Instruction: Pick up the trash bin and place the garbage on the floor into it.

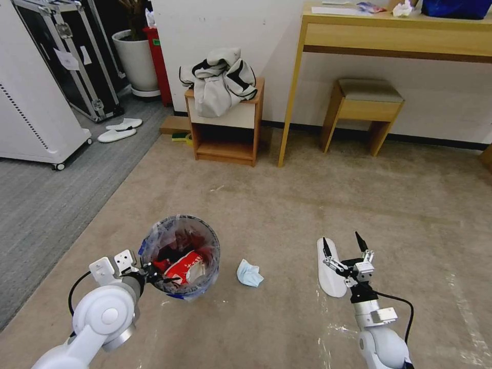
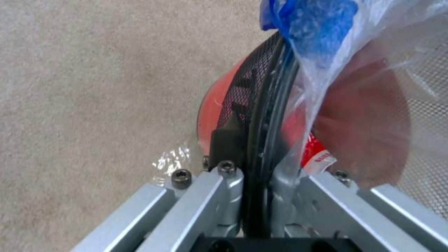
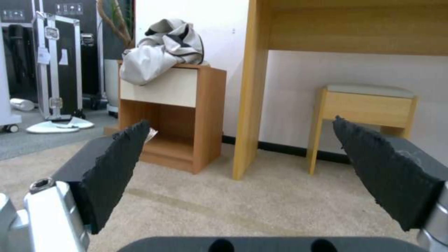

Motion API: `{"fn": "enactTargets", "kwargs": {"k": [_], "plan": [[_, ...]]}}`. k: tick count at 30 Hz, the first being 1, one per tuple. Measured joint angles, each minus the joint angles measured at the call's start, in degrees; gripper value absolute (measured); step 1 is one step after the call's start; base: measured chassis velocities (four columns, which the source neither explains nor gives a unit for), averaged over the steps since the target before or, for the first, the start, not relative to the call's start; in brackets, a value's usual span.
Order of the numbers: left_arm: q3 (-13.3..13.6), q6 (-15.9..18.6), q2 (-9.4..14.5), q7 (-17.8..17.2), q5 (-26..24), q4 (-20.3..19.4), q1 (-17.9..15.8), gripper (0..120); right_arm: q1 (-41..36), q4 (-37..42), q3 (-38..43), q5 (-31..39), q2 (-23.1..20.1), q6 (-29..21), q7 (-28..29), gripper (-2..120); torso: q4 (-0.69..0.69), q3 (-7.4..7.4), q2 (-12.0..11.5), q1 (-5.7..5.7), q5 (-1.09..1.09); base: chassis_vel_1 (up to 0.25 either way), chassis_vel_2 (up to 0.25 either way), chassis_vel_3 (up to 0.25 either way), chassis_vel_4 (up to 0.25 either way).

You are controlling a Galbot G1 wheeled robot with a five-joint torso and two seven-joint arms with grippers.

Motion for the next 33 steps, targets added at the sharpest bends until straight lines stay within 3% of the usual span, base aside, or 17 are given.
{"fn": "enactTargets", "kwargs": {"k": [21, 28, 30, 31, 33], "plan": [[-0.13, -0.18, -0.16, -0.06, -0.32, 0.82, -0.63, 1, 2.01, -2.49, 0.03, 0.56, -0.45, 0.96, 0.12, 100, 0.00, 0.00, -0.01, 0.00, 0.01, -0.028, 0.030, 0.032, -0.030], [-0.28, -0.24, 0.09, -0.06, -0.89, 1.14, -1.11, 1, 4.51, -3.55, -0.20, 1.10, -4.43, -1.32, 1.08, 100, 0.00, 0.00, 0.00, 0.00, 0.01, 0.000, 0.000, 0.000, 0.000], [-0.30, -0.26, 0.13, -0.06, -1.02, 1.15, -1.21, 1, 5.47, -3.99, -1.37, 1.94, -6.68, -2.91, 1.68, 100, 0.00, -0.01, 0.00, 0.00, 0.00, 0.000, 0.000, 0.000, 0.000], [-0.31, -0.26, 0.20, -0.07, -1.16, 1.17, -1.27, 1, 7.01, -4.91, -3.51, 3.94, -10.41, -4.85, 2.37, 100, 0.00, 0.00, 0.00, 0.00, 0.03, 0.000, 0.000, 0.000, 0.000], [-0.31, -0.26, 0.21, -0.08, -1.18, 1.18, -1.29, 1, 7.52, -5.23, -4.03, 4.57, -11.64, -5.50, 2.54, 100, 0.00, -0.01, 0.00, 0.00, 0.05, 0.000, 0.000, 0.000, 0.000]]}}
